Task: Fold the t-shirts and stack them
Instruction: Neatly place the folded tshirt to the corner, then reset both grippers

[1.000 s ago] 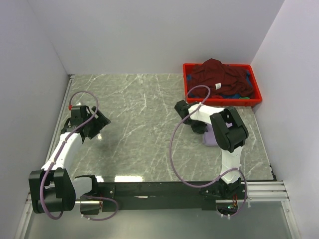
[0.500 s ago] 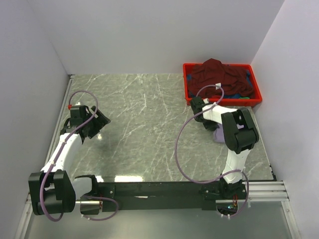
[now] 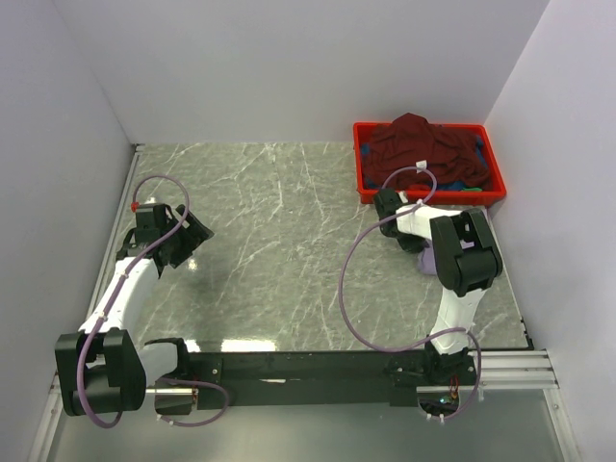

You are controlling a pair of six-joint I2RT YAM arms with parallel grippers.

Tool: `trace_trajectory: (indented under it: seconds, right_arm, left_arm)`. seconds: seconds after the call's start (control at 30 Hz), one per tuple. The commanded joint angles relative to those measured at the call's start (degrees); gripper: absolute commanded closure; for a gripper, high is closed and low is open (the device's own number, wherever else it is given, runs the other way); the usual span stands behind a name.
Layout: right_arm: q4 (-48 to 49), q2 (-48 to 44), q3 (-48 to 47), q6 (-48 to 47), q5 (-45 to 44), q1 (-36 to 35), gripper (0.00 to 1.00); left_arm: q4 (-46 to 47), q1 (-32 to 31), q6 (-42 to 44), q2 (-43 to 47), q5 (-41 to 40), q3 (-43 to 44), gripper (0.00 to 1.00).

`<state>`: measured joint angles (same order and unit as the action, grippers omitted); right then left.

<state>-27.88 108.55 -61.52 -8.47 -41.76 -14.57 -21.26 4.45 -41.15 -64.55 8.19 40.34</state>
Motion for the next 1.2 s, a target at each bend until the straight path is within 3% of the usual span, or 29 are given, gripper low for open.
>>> trace_trajectory:
  seconds: [0.0, 0.27, 0.37, 0.4, 0.5, 0.63, 0.73, 0.9, 1.17]
  right_arm:
    - [1.2, -3.7, 1.2, -0.7, -3.0, 0.3, 1.00]
    - [-1.4, -4.3, 1.2, 1.4, -3.6, 0.3, 0.97]
    - [-5.6, -5.6, -1.8, 4.8, -3.2, -1.3, 0.79]
    - [-6.7, -6.3, -2.5, 6.0, -2.9, -2.2, 0.67]
    - [-11.7, -9.6, -6.5, 11.3, -0.9, -4.3, 0.51]
    - [-16.5, -15.9, -11.9, 17.2, 6.3, -4.9, 0.45]
    - [-17.2, -26.8, -13.4, 19.6, 11.8, -5.1, 0.37]
    - [-16.9, -41.1, -13.7, 21.0, 13.5, -5.0, 0.21]
    - [-12.4, -70.3, -5.4, 20.3, 16.9, -5.0, 0.14]
  left_arm:
    - [1.9, 0.3, 0.7, 1.4, 0.9, -0.1, 0.14]
    - [2.1, 0.3, 0.7, 1.8, 1.1, -0.3, 0.14]
    - [2.0, 0.3, 0.7, 1.7, 1.0, -0.3, 0.13]
    - [2.0, 0.3, 0.7, 1.7, 0.9, -0.2, 0.13]
    - [1.8, 0.5, 0.2, 1.2, -0.3, 0.1, 0.12]
    - [-0.2, 0.4, -0.4, 0.9, -1.5, 1.6, 0.10]
    - [-2.1, 0.4, -0.5, 2.1, -2.4, 4.2, 0.09]
    - [-10.3, 0.3, 0.7, 6.1, -6.9, 9.6, 0.03]
    - [-20.8, 0.3, 3.2, 19.3, -22.9, 19.6, 0.01]
